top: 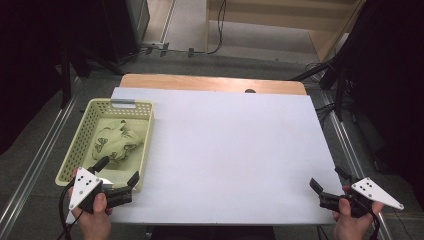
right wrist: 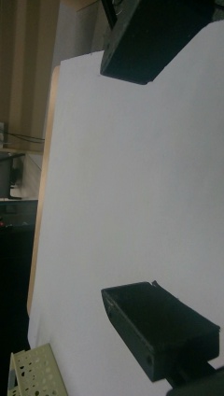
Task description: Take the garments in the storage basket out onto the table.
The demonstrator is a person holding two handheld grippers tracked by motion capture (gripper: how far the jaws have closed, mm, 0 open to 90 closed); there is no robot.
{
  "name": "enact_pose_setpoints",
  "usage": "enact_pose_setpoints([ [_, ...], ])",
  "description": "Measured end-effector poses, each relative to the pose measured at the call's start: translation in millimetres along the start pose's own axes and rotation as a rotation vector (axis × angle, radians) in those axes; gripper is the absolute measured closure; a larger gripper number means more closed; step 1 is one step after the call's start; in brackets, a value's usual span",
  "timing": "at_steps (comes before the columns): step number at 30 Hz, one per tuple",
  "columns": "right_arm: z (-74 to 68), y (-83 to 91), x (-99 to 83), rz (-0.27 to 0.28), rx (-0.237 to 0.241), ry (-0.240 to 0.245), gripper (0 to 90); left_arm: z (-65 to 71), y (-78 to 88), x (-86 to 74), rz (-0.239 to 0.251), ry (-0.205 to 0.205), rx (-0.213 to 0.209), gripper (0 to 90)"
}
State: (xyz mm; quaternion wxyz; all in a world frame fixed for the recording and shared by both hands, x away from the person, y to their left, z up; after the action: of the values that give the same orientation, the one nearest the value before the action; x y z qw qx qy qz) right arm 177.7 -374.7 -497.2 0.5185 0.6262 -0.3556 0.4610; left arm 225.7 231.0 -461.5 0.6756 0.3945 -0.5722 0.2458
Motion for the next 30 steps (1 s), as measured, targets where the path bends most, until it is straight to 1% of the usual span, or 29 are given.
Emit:
enact_pose_setpoints([
  [3, -0.5, -0.3, -0.1, -0.003, 0.0, 0.0, 0.0, 1.3, -0.1, 1.2, -0.005, -0.008, -0.004, 0.0],
  [5, -2.0, -0.3, 0.7, -0.003, 0.006, -0.001, 0.0, 1.5, 0.5, 2.5, -0.009, -0.016, -0.001, 0.0],
  [6, -2.4, -0.1, 1.3, -0.002, 0.003, 0.002, 0.0, 1.8, 1.2, 3.2, -0.004, -0.012, -0.002, 0.0],
  [8, -3.6, 0.2, 1.8, -0.001, 0.01, 0.008, 0.0, 1.5, 1.4, 4.7, -0.011, -0.027, 0.002, 0.0],
  [10, -3.7, -0.1, 1.9, -0.002, 0.009, 0.009, 0.0, 1.4, 1.0, 5.0, -0.012, -0.029, 0.004, 0.0],
  [12, -3.9, -2.4, 1.9, -0.008, 0.012, -0.002, 0.0, 1.5, 1.6, 5.9, -0.013, -0.029, 0.005, 0.0],
  [16, -6.0, -0.8, 2.1, -0.006, 0.017, 0.002, 0.0, 1.9, 4.2, 10.6, -0.007, -0.023, 0.011, 0.0],
  [20, -7.7, -0.2, 0.6, -0.014, 0.025, 0.009, 0.0, 1.1, 1.6, 15.0, -0.005, -0.014, 0.016, 0.0],
  [23, -9.3, 1.5, 2.2, -0.012, 0.027, 0.006, 0.0, 1.4, 0.1, 17.7, -0.02, -0.018, 0.014, 0.0],
  [25, -9.2, 0.8, 3.1, -0.007, 0.027, 0.012, 0.0, 1.0, 0.0, 18.7, -0.022, -0.016, 0.015, 0.0],
  [28, -9.5, 1.0, 2.7, -0.01, 0.028, 0.013, 0.0, -2.1, -0.7, 24.0, -0.028, 0.001, 0.018, 0.0],
  [30, -9.5, 2.2, 2.2, -0.014, 0.028, 0.005, 0.0, -3.7, -1.4, 29.3, -0.033, 0.006, 0.017, 0.0],
])
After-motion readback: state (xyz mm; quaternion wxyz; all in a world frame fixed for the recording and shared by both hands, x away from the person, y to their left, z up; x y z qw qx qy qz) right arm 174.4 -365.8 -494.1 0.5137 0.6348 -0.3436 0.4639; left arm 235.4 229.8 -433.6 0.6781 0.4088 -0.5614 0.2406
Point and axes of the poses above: each handheld gripper's, and its own axes: y roughly backward along the jaws, x roughly out of its top, z roughly to its right, the point moved 3 cm from there along -y, roughly forward along the jaws, and after that the axes turned 7 degrees about -x, right-handed, at the moved point
